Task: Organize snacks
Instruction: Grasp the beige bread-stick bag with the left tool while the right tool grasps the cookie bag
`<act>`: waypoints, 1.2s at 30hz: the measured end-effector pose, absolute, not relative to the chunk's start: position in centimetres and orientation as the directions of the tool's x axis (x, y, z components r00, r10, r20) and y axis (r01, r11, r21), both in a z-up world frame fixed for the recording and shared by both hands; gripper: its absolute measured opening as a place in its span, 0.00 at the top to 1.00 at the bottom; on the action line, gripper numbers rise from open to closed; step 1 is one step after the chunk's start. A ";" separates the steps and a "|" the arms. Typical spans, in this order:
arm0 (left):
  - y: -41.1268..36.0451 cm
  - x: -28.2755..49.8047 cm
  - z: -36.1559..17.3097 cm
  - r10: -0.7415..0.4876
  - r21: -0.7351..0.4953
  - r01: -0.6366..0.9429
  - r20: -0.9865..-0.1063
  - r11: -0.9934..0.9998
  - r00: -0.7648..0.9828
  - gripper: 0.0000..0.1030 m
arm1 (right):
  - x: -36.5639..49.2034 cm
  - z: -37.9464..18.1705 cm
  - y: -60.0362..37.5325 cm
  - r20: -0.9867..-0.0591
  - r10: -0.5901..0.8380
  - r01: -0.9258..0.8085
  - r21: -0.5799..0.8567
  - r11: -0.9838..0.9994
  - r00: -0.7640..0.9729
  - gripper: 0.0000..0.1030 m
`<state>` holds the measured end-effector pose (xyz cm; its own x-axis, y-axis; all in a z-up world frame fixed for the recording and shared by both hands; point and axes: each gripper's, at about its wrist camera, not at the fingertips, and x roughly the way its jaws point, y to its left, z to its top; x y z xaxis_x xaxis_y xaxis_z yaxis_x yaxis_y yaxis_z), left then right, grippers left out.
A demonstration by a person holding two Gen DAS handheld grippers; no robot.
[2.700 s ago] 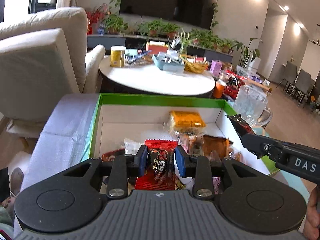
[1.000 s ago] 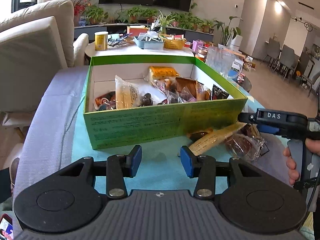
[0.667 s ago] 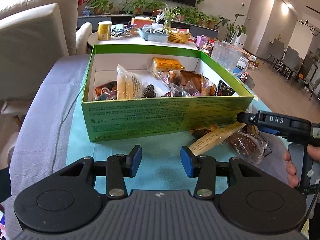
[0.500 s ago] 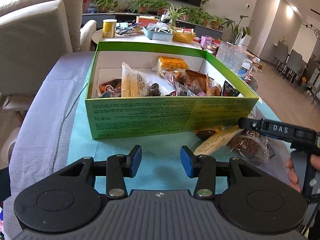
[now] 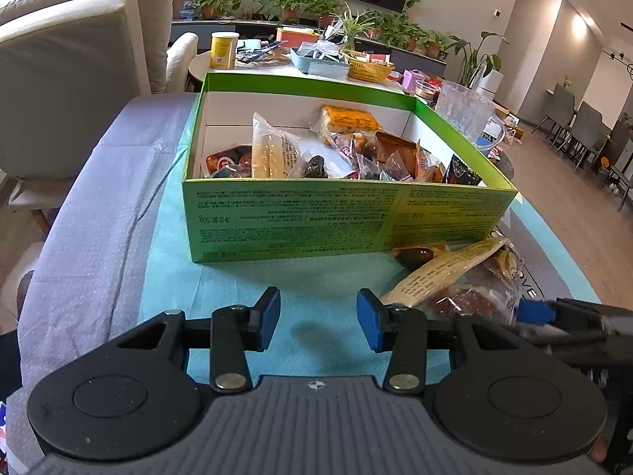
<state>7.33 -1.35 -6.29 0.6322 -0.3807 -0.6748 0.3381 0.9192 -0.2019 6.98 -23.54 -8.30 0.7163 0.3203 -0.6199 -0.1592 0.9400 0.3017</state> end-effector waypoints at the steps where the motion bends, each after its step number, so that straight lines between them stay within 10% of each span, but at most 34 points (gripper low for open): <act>1: -1.3 7.3 -6.3 -0.379 -0.202 0.336 -0.676 0.920 0.632 0.61 | 6.8 -8.2 -23.4 -0.620 0.323 -0.167 0.296 0.940 0.715 0.40; 26: -8.6 8.3 -7.7 -0.414 -0.097 0.499 -0.703 0.861 0.579 0.51 | 5.7 -7.5 -28.5 -0.599 0.157 0.031 0.291 0.956 0.785 0.40; 36: -7.4 6.4 -6.9 -0.463 -0.119 0.527 -0.663 0.841 0.589 0.80 | 5.5 -7.7 -29.8 -0.591 0.145 0.058 0.311 0.948 0.794 0.40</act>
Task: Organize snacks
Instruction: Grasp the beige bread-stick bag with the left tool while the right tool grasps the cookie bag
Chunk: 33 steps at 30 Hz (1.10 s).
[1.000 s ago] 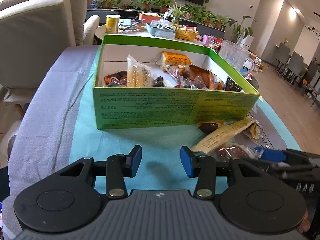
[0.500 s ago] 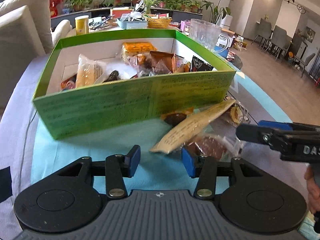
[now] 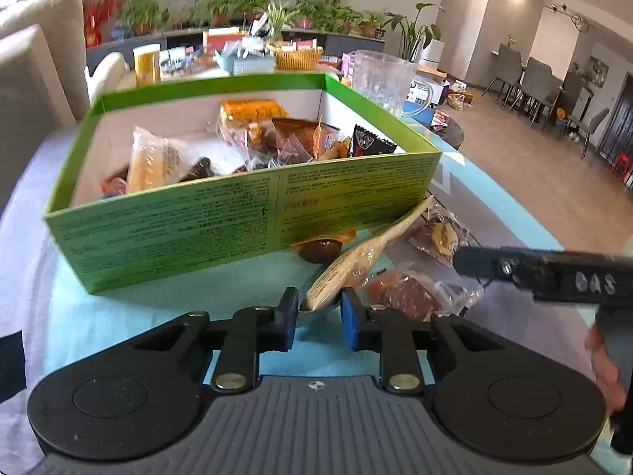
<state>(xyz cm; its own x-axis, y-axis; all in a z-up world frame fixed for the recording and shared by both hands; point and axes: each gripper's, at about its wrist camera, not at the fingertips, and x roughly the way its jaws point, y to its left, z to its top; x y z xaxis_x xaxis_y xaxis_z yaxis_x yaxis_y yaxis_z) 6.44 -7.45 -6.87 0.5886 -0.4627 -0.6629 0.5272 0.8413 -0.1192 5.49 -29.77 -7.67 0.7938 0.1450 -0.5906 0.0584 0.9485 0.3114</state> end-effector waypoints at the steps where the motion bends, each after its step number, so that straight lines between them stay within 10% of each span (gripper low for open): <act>1: -7.4 5.9 -6.7 -0.456 -0.096 0.534 -0.660 0.840 0.598 0.81 | 5.5 -7.8 -29.9 -0.592 0.146 0.060 0.314 0.947 0.793 0.40; 11: -4.4 2.5 -6.5 -0.416 -0.045 0.564 -0.723 0.825 0.551 0.81 | 4.7 -7.3 -28.6 -0.565 0.240 -0.060 0.318 0.946 0.789 0.40; 18: -6.5 3.7 -6.4 -0.423 0.015 0.584 -0.675 0.812 0.605 0.54 | 4.7 -7.4 -27.2 -0.574 0.285 -0.104 0.327 0.939 0.768 0.40; 23: -7.4 5.0 -7.7 -0.436 -0.042 0.575 -0.698 0.817 0.568 0.82 | 4.3 -7.2 -27.0 -0.576 0.282 -0.099 0.327 0.940 0.767 0.40; 33: -3.0 2.7 -5.4 -0.467 -0.119 0.514 -0.624 0.849 0.626 0.86 | 5.5 -8.5 -23.7 -0.609 0.219 -0.135 0.180 0.974 0.763 0.40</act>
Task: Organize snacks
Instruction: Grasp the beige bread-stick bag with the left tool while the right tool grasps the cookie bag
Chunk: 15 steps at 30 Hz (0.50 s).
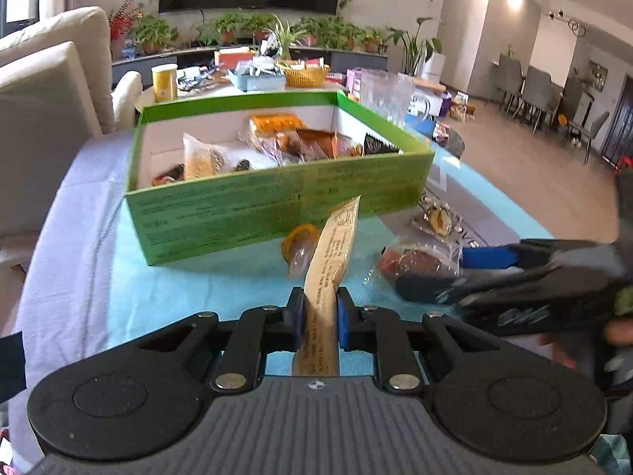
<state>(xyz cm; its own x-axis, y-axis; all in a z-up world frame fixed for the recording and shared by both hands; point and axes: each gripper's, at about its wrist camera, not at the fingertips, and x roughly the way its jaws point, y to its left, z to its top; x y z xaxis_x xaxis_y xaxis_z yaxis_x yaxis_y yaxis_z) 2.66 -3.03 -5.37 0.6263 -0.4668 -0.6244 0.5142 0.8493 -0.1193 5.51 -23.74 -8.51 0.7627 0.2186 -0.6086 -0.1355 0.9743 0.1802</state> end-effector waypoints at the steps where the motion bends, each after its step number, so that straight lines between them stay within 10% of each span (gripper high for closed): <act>1: -2.9 2.5 -5.1 -0.469 -0.121 0.513 -0.619 0.850 0.630 0.86 | 5.6 -8.7 -23.4 -0.614 0.202 -0.140 0.149 0.979 0.763 0.40; 15: -1.9 2.1 -4.4 -0.465 -0.148 0.482 -0.605 0.864 0.647 0.86 | 6.6 -9.4 -21.0 -0.630 0.121 -0.127 0.036 0.991 0.767 0.40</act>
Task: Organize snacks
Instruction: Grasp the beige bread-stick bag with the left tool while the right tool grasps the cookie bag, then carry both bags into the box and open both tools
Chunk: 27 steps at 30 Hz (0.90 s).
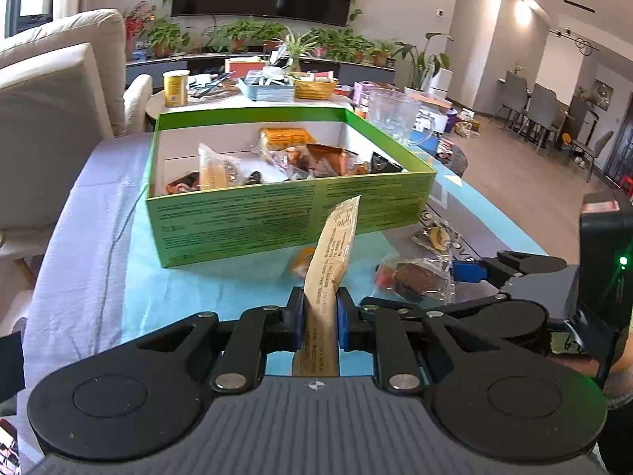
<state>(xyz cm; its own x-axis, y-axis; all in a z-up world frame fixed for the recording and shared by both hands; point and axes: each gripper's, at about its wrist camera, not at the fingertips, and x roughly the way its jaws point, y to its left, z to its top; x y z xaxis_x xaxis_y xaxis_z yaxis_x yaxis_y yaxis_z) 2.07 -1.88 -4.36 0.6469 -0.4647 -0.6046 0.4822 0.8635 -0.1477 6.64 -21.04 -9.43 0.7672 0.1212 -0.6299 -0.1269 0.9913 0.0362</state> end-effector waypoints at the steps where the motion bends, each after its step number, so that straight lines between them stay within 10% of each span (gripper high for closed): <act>1: -1.8 2.1 -4.4 -0.462 -0.149 0.477 -0.606 0.866 0.648 0.86 | 6.6 -9.4 -21.2 -0.626 0.120 -0.123 0.039 0.992 0.770 0.40; 27: -0.9 1.8 -1.2 -0.495 -0.201 0.462 -0.509 0.864 0.704 0.85 | 5.6 -3.4 -23.3 -0.443 0.174 -0.123 0.141 0.982 0.880 0.41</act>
